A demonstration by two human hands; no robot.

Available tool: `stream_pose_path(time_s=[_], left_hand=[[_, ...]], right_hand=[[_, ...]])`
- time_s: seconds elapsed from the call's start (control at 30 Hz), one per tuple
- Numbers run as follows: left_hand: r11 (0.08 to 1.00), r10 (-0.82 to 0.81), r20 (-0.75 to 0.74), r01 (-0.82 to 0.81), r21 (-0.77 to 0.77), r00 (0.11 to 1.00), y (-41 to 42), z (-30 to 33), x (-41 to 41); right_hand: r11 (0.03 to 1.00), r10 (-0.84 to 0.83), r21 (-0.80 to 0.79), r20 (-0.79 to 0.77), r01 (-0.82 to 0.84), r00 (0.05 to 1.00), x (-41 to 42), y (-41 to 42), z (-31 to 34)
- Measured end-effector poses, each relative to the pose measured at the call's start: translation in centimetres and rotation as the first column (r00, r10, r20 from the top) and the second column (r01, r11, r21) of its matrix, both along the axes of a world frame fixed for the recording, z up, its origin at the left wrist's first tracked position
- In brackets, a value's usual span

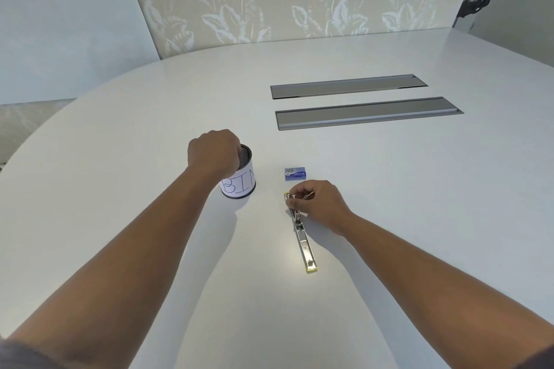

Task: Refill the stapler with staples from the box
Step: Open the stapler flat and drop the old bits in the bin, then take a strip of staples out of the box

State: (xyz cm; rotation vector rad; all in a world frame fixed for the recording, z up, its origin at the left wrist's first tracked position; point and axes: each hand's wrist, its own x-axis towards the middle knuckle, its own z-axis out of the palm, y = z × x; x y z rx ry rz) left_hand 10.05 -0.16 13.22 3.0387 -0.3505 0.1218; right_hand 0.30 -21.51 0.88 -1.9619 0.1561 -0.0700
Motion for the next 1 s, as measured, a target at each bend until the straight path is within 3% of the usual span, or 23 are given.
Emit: stream_pose_path(time_s=[0.1,0.2,0.37,0.6,1.0], left_hand=[[0.997,-0.075,0.128,0.075,0.004,0.989,-0.5,0.0,-0.7],[0.963,-0.232,0.285,0.26,-0.066,0.93,-1.8,-0.5,-1.9],[0.86,-0.374,0.218,0.425,-0.281,0.901,-4.1,-3.1,-3.6],[0.79,-0.336,-0.016,0.273,-0.549,0.942,-4.4,-9.1,-4.8],[0.712,-0.252,0.001,0.186,-0.677,0.968,-4.8,-11.9,-4.4]], right_hand=[[1.0,-0.003,-0.001,0.0,0.003,1.0,-0.1,0.0,0.0],[1.0,-0.01,0.003,-0.003,0.01,1.0,-0.2,0.1,0.1],[1.0,-0.023,-0.003,0.005,0.023,1.0,-0.5,0.3,0.2],[0.999,-0.035,-0.017,0.023,0.035,0.999,-1.2,0.4,0.0],[0.993,-0.117,-0.008,0.071,0.118,0.991,-0.8,-0.2,-0.5]])
